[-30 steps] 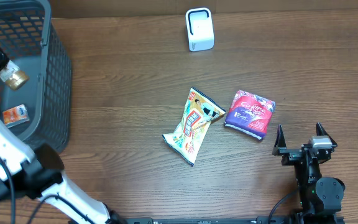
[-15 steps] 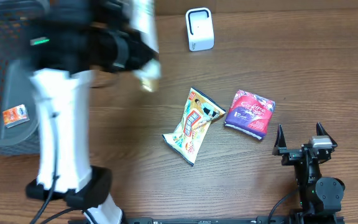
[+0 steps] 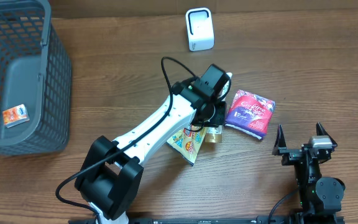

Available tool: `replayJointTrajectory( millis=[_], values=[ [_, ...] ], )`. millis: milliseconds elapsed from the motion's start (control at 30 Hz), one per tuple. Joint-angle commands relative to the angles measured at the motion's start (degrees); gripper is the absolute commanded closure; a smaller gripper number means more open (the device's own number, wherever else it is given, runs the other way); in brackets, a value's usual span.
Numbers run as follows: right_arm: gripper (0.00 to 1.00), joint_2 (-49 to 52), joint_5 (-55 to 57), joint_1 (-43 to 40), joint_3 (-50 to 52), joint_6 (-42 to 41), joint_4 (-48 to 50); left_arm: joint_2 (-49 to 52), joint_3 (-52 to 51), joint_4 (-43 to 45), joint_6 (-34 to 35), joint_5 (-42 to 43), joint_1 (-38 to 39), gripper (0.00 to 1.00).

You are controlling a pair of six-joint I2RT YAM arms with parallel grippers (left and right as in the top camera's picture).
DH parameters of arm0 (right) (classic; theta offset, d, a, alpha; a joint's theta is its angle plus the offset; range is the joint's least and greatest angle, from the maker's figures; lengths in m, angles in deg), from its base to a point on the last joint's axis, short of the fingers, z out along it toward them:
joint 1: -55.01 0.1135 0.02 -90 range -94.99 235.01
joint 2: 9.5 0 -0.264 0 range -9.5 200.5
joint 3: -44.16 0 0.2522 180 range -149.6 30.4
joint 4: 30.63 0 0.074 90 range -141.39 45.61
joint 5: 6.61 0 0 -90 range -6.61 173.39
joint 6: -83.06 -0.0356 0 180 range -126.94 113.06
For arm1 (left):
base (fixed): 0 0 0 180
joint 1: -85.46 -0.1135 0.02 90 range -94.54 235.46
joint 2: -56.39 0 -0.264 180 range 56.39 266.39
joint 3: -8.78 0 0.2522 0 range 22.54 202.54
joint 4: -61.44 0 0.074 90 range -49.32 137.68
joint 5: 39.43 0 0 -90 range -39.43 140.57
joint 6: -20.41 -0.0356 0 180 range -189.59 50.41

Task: Scan the item barcode
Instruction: 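Place the Pantene bottle between the snack bag and pink pack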

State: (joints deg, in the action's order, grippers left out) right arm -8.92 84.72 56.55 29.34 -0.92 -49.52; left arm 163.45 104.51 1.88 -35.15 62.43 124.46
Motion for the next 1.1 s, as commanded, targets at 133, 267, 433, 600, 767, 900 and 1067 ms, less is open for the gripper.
replayJointTrajectory(
  millis=[133,267,433,600,767,900,1067],
  values=[
    [0.0,-0.42,-0.11,-0.07,0.59,0.02,0.33,-1.42,-6.19,9.77,8.28,-0.81,0.09,0.96],
    [0.0,-0.42,-0.11,-0.07,0.59,0.02,0.33,-1.42,-8.92,12.7,10.82,-7.74,1.2,0.96],
    [0.0,-0.42,-0.11,-0.07,0.59,0.02,0.35,-1.42,-9.38,15.74,8.11,-8.63,1.14,0.58],
    [0.0,-0.42,-0.11,-0.07,0.59,0.0,0.33,-2.36,-3.48,14.82,-0.61,2.45,-0.2,0.37],
    [0.0,-0.42,-0.11,-0.07,0.59,0.02,0.33,-4.57,14.69,0.44,-4.74,7.23,-4.17,0.22],
    [0.0,-0.42,-0.11,-0.07,0.59,0.02,0.33,-6.69,29.79,-12.41,-9.22,6.16,-9.22,0.22],
    [0.0,-0.42,-0.11,-0.07,0.59,0.02,0.35,-10.27,47.58,-28.33,-9.64,-3.06,-23.98,0.24]
  ],
)
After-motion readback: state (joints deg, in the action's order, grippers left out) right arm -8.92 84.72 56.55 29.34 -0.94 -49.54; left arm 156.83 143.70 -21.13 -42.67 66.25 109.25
